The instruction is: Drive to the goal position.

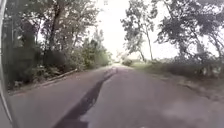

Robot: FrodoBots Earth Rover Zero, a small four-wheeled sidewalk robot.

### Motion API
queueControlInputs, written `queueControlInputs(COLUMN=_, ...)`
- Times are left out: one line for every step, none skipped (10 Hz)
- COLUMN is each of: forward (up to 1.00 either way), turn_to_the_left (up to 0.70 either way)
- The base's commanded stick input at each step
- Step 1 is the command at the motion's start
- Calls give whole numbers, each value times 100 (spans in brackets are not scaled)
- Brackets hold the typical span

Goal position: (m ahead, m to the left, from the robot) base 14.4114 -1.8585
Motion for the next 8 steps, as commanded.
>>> queueControlInputs(forward=70, turn_to_the_left=-3)
queueControlInputs(forward=70, turn_to_the_left=-2)
queueControlInputs(forward=70, turn_to_the_left=-1)
queueControlInputs(forward=70, turn_to_the_left=0)
queueControlInputs(forward=70, turn_to_the_left=0)
queueControlInputs(forward=70, turn_to_the_left=0)
queueControlInputs(forward=70, turn_to_the_left=0)
queueControlInputs(forward=70, turn_to_the_left=0)
